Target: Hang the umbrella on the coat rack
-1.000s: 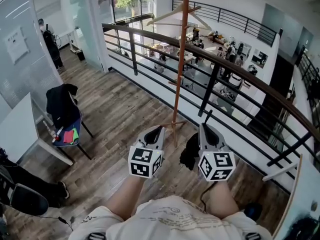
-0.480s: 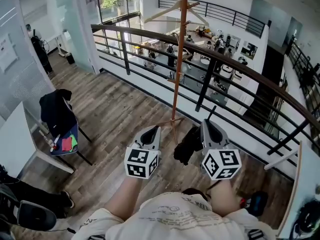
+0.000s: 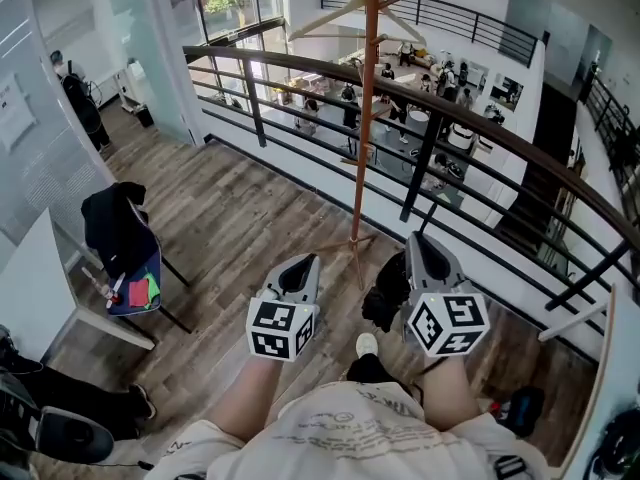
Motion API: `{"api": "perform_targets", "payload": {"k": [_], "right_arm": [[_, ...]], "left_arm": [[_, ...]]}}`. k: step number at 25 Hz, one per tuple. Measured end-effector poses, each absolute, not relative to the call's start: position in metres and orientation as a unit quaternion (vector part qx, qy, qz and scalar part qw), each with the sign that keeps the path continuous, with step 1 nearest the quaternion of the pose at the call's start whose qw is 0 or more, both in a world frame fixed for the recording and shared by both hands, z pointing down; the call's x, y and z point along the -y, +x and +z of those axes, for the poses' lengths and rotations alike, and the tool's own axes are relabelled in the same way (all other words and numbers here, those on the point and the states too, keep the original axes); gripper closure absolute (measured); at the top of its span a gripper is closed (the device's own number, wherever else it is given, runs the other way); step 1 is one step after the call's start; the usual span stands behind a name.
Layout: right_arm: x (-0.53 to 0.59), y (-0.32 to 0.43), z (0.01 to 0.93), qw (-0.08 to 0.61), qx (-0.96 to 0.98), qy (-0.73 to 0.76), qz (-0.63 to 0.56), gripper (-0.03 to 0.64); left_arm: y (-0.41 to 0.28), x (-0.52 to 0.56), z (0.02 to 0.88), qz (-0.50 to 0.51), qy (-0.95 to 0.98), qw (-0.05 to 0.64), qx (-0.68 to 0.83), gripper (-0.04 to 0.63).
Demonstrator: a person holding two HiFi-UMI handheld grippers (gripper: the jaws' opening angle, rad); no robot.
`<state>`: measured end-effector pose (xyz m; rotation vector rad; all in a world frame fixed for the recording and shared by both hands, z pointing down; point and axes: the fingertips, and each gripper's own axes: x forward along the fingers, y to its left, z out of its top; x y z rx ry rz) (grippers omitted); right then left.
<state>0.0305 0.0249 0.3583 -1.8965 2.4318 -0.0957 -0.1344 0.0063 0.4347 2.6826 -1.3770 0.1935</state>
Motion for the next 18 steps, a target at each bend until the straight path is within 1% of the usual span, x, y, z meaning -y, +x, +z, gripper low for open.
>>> {"api": "perform_targets", "payload": {"k": [7,13,18], "right_arm": [[0.036,0.05,0.361,0.036,-0.797,-0.602,-0.028,0.615],[0.091,0.07,0.35,0.031,-0.808,-0.588,-0.009,0.615],[0.142,0.088,0.332,0.022,-0.814,-0.58,0.007,0.615]], "left_arm": [[-0.115,0.052,0.437,0.072,0.879,0.051,0.468,0.591],[-0.083,0.099,0.439,0.06,0.886,0.074,0.454,0.591],[-0.066,0.14,0.437,0.068,0.879,0.076,0.467,0.591]]}}
